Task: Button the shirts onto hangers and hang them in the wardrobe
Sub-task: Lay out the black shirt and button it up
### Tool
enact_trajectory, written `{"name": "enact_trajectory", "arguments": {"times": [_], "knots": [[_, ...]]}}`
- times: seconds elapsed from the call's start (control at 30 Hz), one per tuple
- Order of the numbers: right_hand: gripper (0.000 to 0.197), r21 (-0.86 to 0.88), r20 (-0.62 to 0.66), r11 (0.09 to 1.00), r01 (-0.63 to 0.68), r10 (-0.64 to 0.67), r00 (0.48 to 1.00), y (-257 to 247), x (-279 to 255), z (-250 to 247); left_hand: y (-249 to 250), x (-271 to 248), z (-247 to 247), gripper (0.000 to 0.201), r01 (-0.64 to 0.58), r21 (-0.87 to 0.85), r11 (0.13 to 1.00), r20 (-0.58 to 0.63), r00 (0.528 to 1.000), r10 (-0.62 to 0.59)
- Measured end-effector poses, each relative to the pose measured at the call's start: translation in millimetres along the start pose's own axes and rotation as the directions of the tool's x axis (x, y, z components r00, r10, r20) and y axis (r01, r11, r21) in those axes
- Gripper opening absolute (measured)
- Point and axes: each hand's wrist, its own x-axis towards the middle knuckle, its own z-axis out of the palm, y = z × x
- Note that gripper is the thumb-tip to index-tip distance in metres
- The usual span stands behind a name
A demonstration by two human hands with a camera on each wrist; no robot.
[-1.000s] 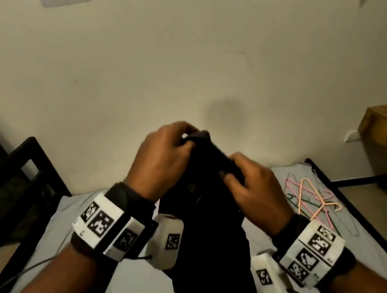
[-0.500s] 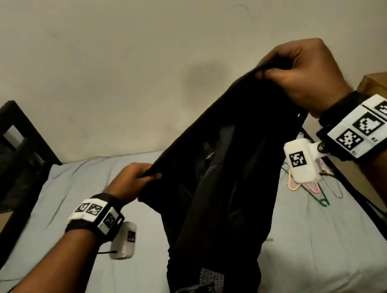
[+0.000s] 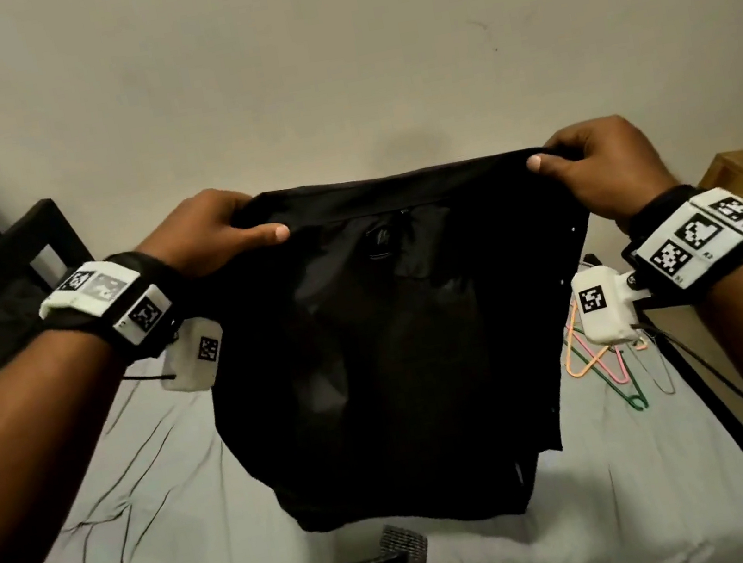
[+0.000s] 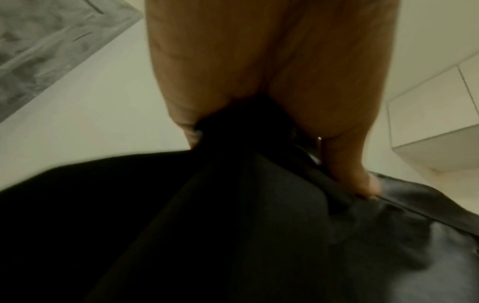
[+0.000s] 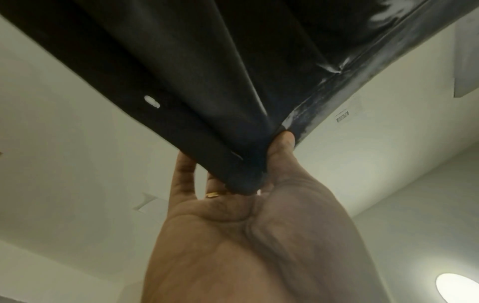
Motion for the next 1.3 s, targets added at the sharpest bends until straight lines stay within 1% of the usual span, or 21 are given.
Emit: {"name": "enact_trajectory", "arguments": {"times": [0.07, 0.13, 0.2, 0.3, 0.4, 0.47, 0.57, 0.6, 0.63, 0.73, 0.77, 0.83, 0.87, 0.93, 0.97, 1.0, 1.07, 1.13, 1.17, 1.23, 1.3], "knots": [[0.018, -0.073, 0.045, 0.997, 0.036, -0.033, 0.998, -3, -5, 4, 5, 1, -5, 0.041, 0.046, 0.329, 0.943, -0.111, 0.994, -0.010], [0.019, -0.106, 0.015, 0.993, 0.044, -0.043, 0.999, -2, -8, 9, 10, -1, -2, 0.031, 0.104, 0.450, 0.887, -0.241, 0.970, 0.009], [0.022, -0.129, -0.010, 0.991, 0.036, -0.038, 0.999, -1, -5, 15, 15, -3, 1, 0.023, 0.168, 0.338, 0.926, -0.316, 0.947, -0.057], [0.021, -0.234, 0.120, 0.972, 0.010, 0.019, 0.993, -1, 4, 34, 22, -2, 8, 0.024, 0.198, 0.050, 0.979, -0.240, 0.954, -0.181], [0.017, -0.315, 0.197, 0.949, -0.015, 0.081, 0.977, -8, 8, 48, 31, -5, 7, 0.021, 0.131, -0.031, 0.991, -0.262, 0.956, -0.134], [0.026, -0.236, 0.256, 0.971, 0.044, 0.018, 0.967, -19, 5, 61, 35, -8, 5, 0.018, 0.071, -0.056, 0.996, -0.292, 0.953, -0.084], [0.080, 0.146, 0.432, 0.967, 0.209, -0.252, 0.866, -63, -9, 94, 51, -17, 6, 0.017, -0.035, -0.058, 0.998, -0.285, 0.958, 0.017], [0.085, 0.240, 0.438, 0.945, 0.221, -0.309, 0.844, -79, -12, 106, 57, -21, 8, 0.020, -0.067, -0.029, 0.997, -0.277, 0.959, 0.057], [0.077, 0.302, 0.417, 0.930, 0.210, -0.327, 0.848, -92, -13, 119, 63, -27, 10, 0.023, -0.095, 0.003, 0.995, -0.269, 0.959, 0.092], [0.018, 0.274, 0.293, 0.938, 0.212, -0.291, 0.911, -115, -6, 144, 68, -50, 17, 0.036, -0.145, 0.095, 0.985, -0.251, 0.954, 0.165], [0.010, 0.268, 0.258, 0.940, 0.209, -0.279, 0.925, -118, -3, 148, 64, -59, 23, 0.044, -0.158, 0.117, 0.980, -0.187, 0.966, 0.178], [0.021, 0.295, 0.206, 0.937, 0.188, -0.255, 0.945, -121, 2, 152, 51, -82, 41, 0.073, -0.196, 0.093, 0.976, 0.135, 0.974, 0.183], [0.025, 0.303, 0.198, 0.936, 0.181, -0.247, 0.949, -123, 4, 153, 45, -96, 54, 0.083, -0.211, 0.045, 0.976, 0.340, 0.922, 0.183], [0.028, 0.327, 0.204, 0.929, 0.171, -0.246, 0.947, -124, 9, 153, 36, -120, 78, 0.076, -0.246, -0.070, 0.967, 0.620, 0.748, 0.235], [0.030, 0.363, 0.208, 0.917, 0.169, -0.256, 0.944, -126, 11, 152, 29, -128, 87, 0.065, -0.244, -0.141, 0.959, 0.671, 0.689, 0.274], [0.033, 0.406, 0.205, 0.899, 0.165, -0.266, 0.942, -129, 10, 149, 22, -133, 91, 0.054, -0.225, -0.209, 0.952, 0.672, 0.674, 0.306], [0.039, 0.509, 0.196, 0.847, 0.153, -0.287, 0.938, -134, 8, 139, 5, -135, 88, 0.035, -0.162, -0.328, 0.931, 0.522, 0.790, 0.322], [0.033, 0.576, 0.204, 0.805, 0.141, -0.309, 0.929, -140, 4, 128, -12, -128, 78, 0.022, -0.112, -0.432, 0.895, 0.215, 0.951, 0.223], [0.029, 0.597, 0.209, 0.790, 0.137, -0.318, 0.925, -144, 3, 123, -20, -122, 74, 0.019, -0.109, -0.447, 0.888, 0.050, 0.988, 0.147], [0.024, 0.623, 0.209, 0.772, 0.125, -0.319, 0.924, -149, 1, 117, -26, -107, 67, 0.026, -0.076, -0.432, 0.899, -0.143, 0.990, 0.015], [0.024, 0.640, 0.204, 0.762, 0.105, -0.300, 0.932, -155, -1, 111, -23, -91, 70, 0.048, -0.013, -0.453, 0.892, -0.098, 0.995, -0.035]]}}
